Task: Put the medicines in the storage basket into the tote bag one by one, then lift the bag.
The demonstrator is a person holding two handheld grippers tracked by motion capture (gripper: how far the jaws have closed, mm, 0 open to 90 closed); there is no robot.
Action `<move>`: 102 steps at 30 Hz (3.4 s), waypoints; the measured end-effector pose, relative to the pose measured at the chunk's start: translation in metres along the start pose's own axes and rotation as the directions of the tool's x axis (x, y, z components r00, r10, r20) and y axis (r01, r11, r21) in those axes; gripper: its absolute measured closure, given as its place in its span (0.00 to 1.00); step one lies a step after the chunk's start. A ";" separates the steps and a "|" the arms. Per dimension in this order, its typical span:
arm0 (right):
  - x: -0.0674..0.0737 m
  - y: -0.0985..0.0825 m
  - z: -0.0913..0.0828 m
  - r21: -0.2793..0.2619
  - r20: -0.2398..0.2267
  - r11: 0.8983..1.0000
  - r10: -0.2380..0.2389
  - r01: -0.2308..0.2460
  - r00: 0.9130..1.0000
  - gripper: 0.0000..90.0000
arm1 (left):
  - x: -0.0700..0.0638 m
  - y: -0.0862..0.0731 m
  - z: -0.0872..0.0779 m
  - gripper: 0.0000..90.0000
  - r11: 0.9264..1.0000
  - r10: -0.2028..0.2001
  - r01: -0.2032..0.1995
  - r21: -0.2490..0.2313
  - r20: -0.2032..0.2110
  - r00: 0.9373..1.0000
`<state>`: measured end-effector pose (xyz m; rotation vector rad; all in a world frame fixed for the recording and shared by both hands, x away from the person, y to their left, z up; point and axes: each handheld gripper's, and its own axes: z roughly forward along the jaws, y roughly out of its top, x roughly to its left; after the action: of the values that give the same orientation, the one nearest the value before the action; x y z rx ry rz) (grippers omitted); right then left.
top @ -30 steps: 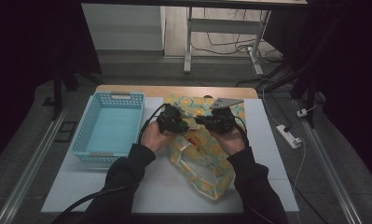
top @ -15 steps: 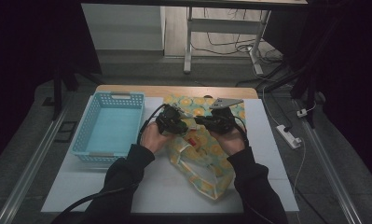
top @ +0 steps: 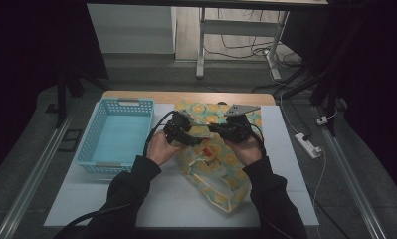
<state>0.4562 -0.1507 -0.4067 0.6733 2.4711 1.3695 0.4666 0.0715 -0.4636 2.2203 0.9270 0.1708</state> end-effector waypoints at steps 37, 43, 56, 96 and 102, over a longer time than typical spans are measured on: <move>0.002 -0.001 0.002 0.015 -0.006 1.000 -0.006 0.006 1.000 1.00 | -0.033 -0.042 -0.045 0.00 0.992 0.068 -0.047 -0.115 0.182 0.981; 0.002 -0.001 0.003 0.016 -0.008 1.000 -0.006 0.007 1.000 1.00 | -0.036 -0.049 -0.045 0.00 0.991 0.084 -0.060 -0.121 0.207 0.975; 0.003 -0.002 0.004 0.022 -0.009 1.000 -0.005 0.006 1.000 1.00 | -0.039 -0.050 -0.028 0.01 0.991 0.125 -0.119 -0.057 0.125 0.984; 0.002 -0.002 0.005 0.026 -0.011 1.000 -0.005 0.005 1.000 1.00 | -0.060 -0.048 0.027 0.58 0.918 0.359 -0.375 0.128 0.128 0.924; 0.002 -0.002 0.004 0.023 -0.011 1.000 -0.004 0.005 1.000 1.00 | -0.061 -0.052 0.032 0.82 0.910 0.357 -0.378 0.172 0.141 0.923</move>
<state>0.4554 -0.1474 -0.4110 0.6667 2.4992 1.3483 0.4037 0.0384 -0.5128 2.5472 0.4738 0.1358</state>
